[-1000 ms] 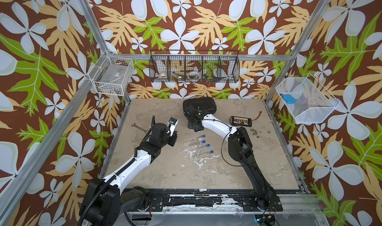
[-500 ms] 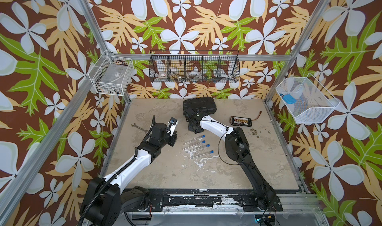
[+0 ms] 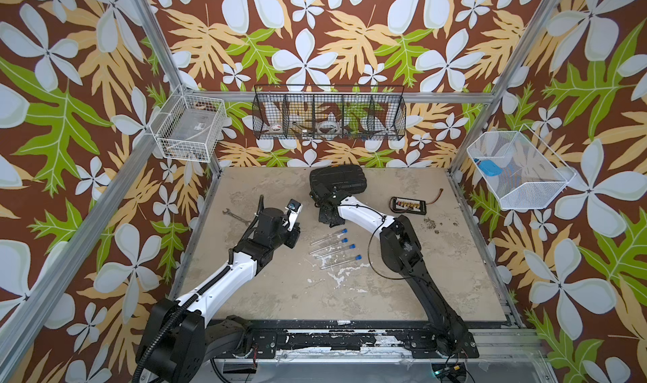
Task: Insert stoppers into test tubes
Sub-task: Pick up the stopper from the center of the board.
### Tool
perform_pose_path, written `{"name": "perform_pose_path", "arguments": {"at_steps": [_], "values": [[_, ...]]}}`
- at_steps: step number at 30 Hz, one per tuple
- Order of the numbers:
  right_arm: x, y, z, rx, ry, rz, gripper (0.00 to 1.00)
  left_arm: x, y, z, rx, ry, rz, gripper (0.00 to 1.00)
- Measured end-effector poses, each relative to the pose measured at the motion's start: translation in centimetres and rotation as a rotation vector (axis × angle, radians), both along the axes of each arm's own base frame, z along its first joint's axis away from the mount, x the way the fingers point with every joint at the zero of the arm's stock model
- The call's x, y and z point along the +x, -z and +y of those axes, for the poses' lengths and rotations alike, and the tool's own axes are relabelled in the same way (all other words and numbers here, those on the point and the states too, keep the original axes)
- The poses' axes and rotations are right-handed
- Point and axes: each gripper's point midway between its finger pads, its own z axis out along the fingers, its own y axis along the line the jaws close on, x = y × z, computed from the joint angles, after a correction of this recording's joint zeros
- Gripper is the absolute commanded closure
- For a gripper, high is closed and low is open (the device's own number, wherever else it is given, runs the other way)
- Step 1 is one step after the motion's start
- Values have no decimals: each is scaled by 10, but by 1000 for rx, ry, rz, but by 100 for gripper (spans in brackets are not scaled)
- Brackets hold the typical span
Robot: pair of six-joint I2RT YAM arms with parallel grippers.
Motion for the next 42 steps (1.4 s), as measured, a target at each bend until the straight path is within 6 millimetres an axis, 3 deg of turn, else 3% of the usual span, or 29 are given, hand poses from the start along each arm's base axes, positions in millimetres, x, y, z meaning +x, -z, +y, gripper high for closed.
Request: {"name": "perform_pose_path", "arguments": {"at_steps": [21,42], "values": [[-5,-2,-3,-4,-11,13,72,-1,0,0,3,0,10,100],[-5,-2,-1,10,-30,18,87,-1,-1,0,3,0,10,100]]}}
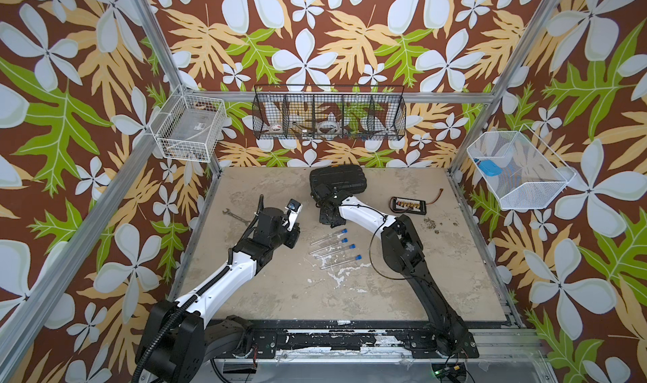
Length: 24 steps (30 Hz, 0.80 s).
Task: Insert stoppers into test tubes
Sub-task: Pick up the stopper from the center of the board, then place the stopper at the center of the board.
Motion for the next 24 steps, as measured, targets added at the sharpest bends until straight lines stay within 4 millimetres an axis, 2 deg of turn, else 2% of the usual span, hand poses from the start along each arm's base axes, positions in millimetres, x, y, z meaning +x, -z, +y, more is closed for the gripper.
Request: {"name": "perform_pose_path", "arguments": {"at_steps": [4,6,10,13,15,19,21,24], "values": [[-2,-10,5,33,-17,4,92,1,-1,0,-1,0,-2,100],[0,-29,7,60,-24,-17,93,1,-3,0,-2,0,-6,100],[1,-82,3,122,-64,-98,94,3,-6,0,12,7,-19,100],[-13,-110,-10,140,-121,-140,94,3,-6,1,20,7,-20,100],[-28,-125,-18,140,-187,-168,93,2,-6,1,25,7,-22,100],[-79,-139,-32,166,-409,-200,90,0,-8,2,34,15,-33,100],[-106,-136,-38,169,-523,-208,89,-2,-6,3,37,18,-32,100],[-150,-119,-49,176,-709,-181,89,-4,-3,3,41,24,-28,100]]}}
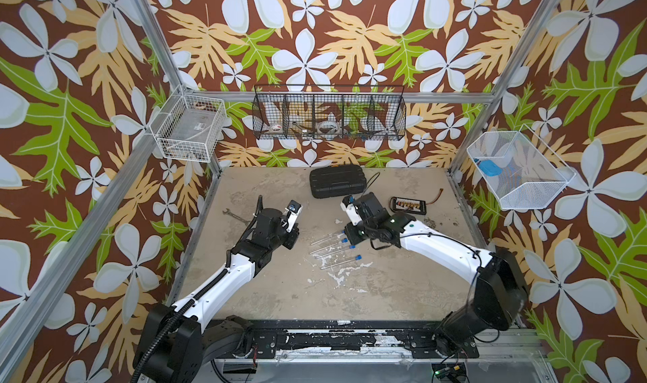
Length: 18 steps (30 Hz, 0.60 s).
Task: Insert stoppers into test tubes
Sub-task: Place the stopper at the center of the board.
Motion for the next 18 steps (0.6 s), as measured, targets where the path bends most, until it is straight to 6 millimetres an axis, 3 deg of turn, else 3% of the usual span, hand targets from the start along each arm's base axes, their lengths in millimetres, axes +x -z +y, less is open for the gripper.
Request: {"name": "perform_pose_path", "arguments": {"at_steps": [5,8,18], "values": [[-67,29,-7,-60,-314,-51,92,-1,0,-1,5,14,-3,100],[-97,49,-7,-111,-490,-83,91,-2,1,-2,2,20,1,100],[-104,101,-4,-269,-713,-94,89,-4,2,-3,0,29,0,100]]}}
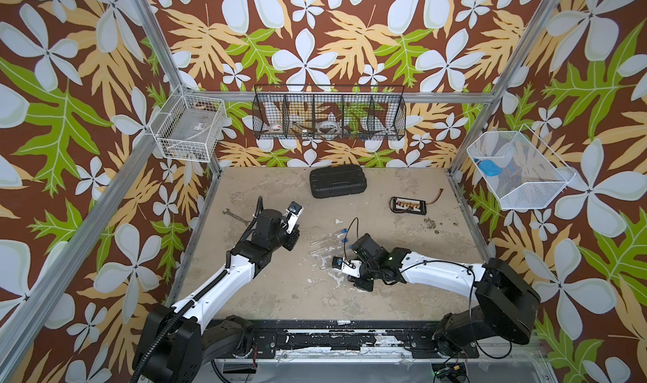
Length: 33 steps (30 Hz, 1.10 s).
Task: Insert stoppers into test tubes
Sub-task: Place the stopper at the center of the board.
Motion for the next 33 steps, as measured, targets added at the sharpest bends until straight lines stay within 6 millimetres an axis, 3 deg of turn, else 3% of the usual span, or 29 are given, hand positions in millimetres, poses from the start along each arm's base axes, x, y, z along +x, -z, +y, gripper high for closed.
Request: {"name": "perform_pose_path", "arguments": {"at_steps": [14,22,33], "values": [[-1,24,6,-51,-66,47,79,-4,1,2,5,3,-11,100],[-1,25,6,-63,-81,49,73,-5,3,2,19,12,-16,100],[-4,21,2,-70,-106,40,73,-7,5,3,20,13,-12,100]]}}
